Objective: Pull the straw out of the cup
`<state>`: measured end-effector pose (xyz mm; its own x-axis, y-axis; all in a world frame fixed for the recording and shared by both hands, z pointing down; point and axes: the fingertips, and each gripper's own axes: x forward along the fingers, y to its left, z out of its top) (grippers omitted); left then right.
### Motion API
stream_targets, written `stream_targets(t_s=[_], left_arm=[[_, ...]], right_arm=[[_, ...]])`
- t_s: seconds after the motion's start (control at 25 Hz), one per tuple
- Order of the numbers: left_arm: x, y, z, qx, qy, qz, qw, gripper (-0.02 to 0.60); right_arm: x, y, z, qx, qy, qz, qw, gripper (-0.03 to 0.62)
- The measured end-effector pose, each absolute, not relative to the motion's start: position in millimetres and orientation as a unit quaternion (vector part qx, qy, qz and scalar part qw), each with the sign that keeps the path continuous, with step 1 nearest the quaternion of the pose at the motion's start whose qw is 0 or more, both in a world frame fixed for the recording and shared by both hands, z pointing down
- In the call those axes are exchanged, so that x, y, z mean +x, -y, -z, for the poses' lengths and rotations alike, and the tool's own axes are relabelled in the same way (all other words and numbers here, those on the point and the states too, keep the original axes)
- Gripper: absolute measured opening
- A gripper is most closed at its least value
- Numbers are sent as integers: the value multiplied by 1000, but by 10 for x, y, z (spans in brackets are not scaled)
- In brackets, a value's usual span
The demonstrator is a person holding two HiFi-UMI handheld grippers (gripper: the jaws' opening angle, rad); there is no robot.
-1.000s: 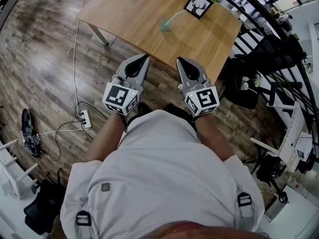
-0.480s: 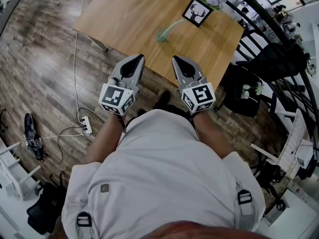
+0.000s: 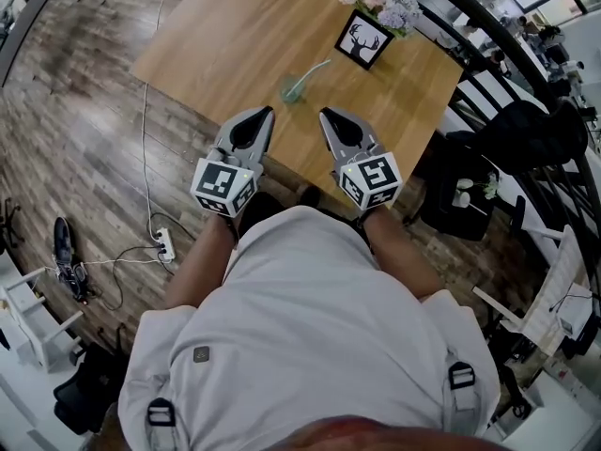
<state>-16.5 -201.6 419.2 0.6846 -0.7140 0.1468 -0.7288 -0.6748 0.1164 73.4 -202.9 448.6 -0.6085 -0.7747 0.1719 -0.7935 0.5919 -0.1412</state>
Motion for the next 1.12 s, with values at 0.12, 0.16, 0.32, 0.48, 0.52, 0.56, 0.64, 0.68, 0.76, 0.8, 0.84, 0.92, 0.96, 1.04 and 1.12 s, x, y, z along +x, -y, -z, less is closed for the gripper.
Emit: stream_targets(t_s=[0.12, 0.16, 0.32, 0.48, 0.52, 0.56, 0.64, 0.68, 0.76, 0.8, 0.84, 0.92, 0.96, 1.04, 1.12], left_arm=[[-87, 2175, -4250, 915, 390, -54, 87, 5], [-72, 2232, -4273, 915, 388, -56, 90, 5], [-11, 2467, -4381, 919, 376, -64, 100, 5], [-7, 2758, -4512, 923, 360, -75, 114, 3], [-14, 2830, -4550, 924, 355, -78, 118, 5], [-21, 2908, -4592, 925, 351, -81, 122, 5], [-38, 3075, -4693, 925, 345, -87, 130, 5], [-50, 3152, -4749, 926, 342, -90, 135, 5], [-89, 3285, -4852, 926, 335, -99, 143, 5], [-115, 3354, -4898, 926, 332, -102, 147, 5], [-140, 3427, -4941, 926, 329, -106, 150, 3], [-172, 3559, -5028, 927, 322, -112, 156, 5], [-178, 3611, -5070, 928, 317, -115, 159, 5], [-193, 3695, -5147, 929, 309, -121, 163, 5], [-211, 3765, -5208, 929, 304, -125, 168, 5]], right_arm=[[797, 2212, -4604, 438, 889, -121, 49, 29], [803, 2274, -4663, 437, 889, -129, 53, 32], [825, 2521, -4895, 438, 882, -160, 62, 55], [828, 2780, -5106, 451, 870, -187, 70, 84], [826, 2836, -5165, 454, 866, -195, 72, 92], [826, 2899, -5225, 457, 863, -202, 74, 100], [831, 3051, -5354, 464, 856, -215, 78, 109], [833, 3124, -5426, 467, 852, -223, 80, 112], [828, 3239, -5575, 474, 842, -244, 82, 121], [821, 3289, -5648, 478, 837, -255, 81, 130], [812, 3337, -5720, 481, 832, -264, 81, 134], [800, 3422, -5874, 487, 823, -281, 83, 141], [799, 3456, -5956, 490, 818, -289, 84, 144], [797, 3514, -6103, 497, 807, -307, 85, 146], [794, 3570, -6225, 504, 797, -324, 84, 152]])
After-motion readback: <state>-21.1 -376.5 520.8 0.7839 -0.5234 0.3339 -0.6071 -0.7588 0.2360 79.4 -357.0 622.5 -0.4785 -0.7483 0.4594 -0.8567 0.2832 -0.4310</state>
